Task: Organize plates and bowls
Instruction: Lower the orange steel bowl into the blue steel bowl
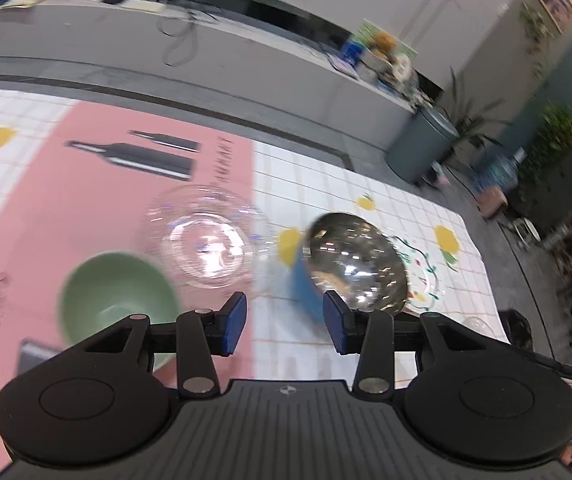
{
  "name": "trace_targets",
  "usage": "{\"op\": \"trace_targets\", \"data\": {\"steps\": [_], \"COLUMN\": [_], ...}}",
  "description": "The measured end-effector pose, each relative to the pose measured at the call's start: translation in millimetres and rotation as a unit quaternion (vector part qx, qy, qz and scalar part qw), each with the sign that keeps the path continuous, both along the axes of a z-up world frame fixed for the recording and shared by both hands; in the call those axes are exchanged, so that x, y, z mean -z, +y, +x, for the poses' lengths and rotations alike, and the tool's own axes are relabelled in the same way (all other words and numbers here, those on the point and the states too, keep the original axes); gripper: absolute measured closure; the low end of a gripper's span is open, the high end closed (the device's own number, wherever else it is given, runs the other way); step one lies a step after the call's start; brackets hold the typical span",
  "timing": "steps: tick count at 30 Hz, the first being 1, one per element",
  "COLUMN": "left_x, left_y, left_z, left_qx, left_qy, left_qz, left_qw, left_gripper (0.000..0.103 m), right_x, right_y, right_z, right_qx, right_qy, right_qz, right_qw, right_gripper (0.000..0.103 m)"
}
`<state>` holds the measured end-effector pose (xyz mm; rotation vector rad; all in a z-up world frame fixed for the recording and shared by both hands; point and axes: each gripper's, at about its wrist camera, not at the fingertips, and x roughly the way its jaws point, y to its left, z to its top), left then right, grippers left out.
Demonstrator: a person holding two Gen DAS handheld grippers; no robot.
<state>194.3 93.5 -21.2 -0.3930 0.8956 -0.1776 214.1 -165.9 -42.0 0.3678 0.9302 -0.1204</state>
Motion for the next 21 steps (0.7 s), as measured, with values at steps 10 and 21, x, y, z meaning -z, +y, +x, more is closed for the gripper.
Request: {"op": "trace_targets", "data": {"steps": [10, 21], "left_x": [36.9, 46.7], "left_y": [-38.0, -48.6], "left_z": [73.6, 86.3], "left_qx": [0.023, 0.015], "left_qy": [0.06, 0.078], "left_qz": [0.036, 0.043], "left_qw": [0.9973, 0.9959], "left_gripper": [0.06, 0.093], "right_x": [23.9, 32.4], "right_y": [-35.1, -31.9], "right_z": [37.0, 51.3], "right_qx": [0.04, 0.036], "right_qy": [0.029, 0.038], "right_qz": [0.034, 0.066], "right_qw": [0.998, 0.996], "right_gripper": [0.061, 0.09]}}
